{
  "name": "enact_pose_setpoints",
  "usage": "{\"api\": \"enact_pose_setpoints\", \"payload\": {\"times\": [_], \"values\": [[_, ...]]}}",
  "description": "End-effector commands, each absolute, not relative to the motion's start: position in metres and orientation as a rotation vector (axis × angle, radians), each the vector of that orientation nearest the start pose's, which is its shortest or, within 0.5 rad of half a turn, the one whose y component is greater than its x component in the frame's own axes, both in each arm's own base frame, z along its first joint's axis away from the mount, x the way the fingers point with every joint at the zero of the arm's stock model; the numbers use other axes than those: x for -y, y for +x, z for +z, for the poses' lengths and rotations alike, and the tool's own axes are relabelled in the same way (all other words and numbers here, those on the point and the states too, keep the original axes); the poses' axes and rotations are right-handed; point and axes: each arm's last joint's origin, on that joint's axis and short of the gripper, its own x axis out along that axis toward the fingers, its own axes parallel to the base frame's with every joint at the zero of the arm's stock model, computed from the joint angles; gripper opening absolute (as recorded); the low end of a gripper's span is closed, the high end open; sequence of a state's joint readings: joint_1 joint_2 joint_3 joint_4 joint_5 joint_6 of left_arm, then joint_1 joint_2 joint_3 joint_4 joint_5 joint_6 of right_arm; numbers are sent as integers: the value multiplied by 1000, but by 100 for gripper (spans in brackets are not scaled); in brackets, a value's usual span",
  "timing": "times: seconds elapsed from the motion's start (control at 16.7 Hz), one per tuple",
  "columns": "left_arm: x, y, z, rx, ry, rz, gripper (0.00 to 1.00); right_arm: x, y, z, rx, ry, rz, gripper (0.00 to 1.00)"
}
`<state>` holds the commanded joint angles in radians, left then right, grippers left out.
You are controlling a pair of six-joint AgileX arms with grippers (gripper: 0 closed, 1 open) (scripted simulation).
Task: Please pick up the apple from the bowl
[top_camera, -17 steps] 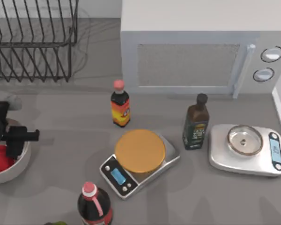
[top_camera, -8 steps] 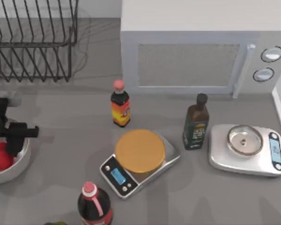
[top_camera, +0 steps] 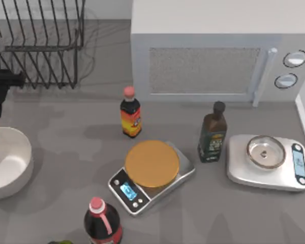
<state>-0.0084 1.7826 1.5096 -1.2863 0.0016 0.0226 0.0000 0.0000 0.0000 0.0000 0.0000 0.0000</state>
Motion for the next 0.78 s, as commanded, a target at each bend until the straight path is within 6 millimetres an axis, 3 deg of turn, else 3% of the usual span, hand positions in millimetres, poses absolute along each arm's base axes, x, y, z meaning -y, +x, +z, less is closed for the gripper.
{"api": "enact_pose_setpoints", "payload": {"times": [0.18, 0.36, 0.54, 0.78], "values": [[-1, 324, 313, -1556, 21, -22, 0, 1, 106, 160, 0, 0, 0, 100], [-1, 307, 355, -1536, 20, -22, 0, 1, 106, 160, 0, 0, 0, 100], [-1, 298, 371, -1525, 20, -22, 0, 1, 106, 160, 0, 0, 0, 100], [-2, 299, 370, -1528, 18, -19, 0, 1, 106, 160, 0, 0, 0, 100]]}}
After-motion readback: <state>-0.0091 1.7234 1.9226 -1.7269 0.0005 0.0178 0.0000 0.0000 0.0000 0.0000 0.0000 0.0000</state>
